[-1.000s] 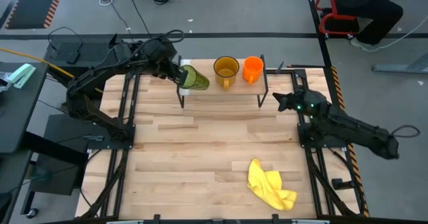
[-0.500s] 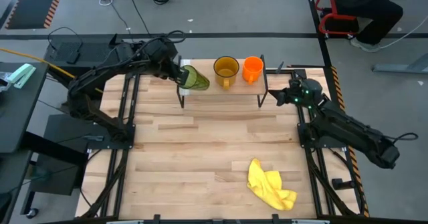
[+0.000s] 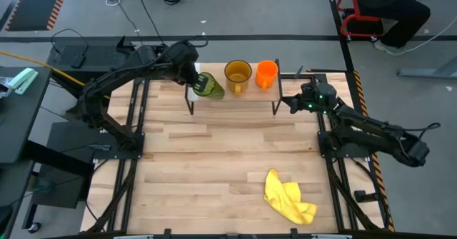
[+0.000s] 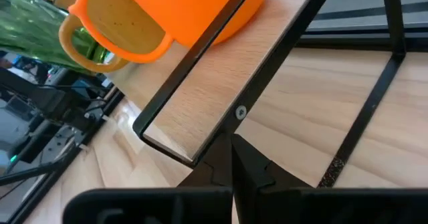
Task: Stack small to large cups/mugs on shelf
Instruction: Put the green cup on the shelf
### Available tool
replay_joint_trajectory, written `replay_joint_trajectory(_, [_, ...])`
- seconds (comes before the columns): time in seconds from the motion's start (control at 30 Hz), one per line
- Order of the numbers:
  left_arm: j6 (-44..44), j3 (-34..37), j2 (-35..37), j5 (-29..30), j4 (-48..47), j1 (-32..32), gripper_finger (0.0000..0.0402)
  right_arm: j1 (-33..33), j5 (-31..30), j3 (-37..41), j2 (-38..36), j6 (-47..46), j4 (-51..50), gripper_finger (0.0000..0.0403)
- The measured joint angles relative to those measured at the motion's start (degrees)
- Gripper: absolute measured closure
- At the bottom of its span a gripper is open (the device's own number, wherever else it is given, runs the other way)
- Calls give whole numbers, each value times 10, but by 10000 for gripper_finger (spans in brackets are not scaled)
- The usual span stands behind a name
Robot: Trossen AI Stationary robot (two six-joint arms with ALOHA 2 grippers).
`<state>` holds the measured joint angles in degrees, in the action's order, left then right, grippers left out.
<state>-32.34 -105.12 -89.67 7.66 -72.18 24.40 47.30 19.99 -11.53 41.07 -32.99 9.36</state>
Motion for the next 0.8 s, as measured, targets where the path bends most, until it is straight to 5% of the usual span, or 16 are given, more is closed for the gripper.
replay_joint_trajectory(0.53, [-31, -1, 4, 22, -2, 31, 390, -25, -13, 0, 61, 2, 44, 403])
replay_joint_trajectory(0.8, [-89, -89, -17, 57, -98, 55, 390, -25, -15, 0, 60, 2, 25, 403])
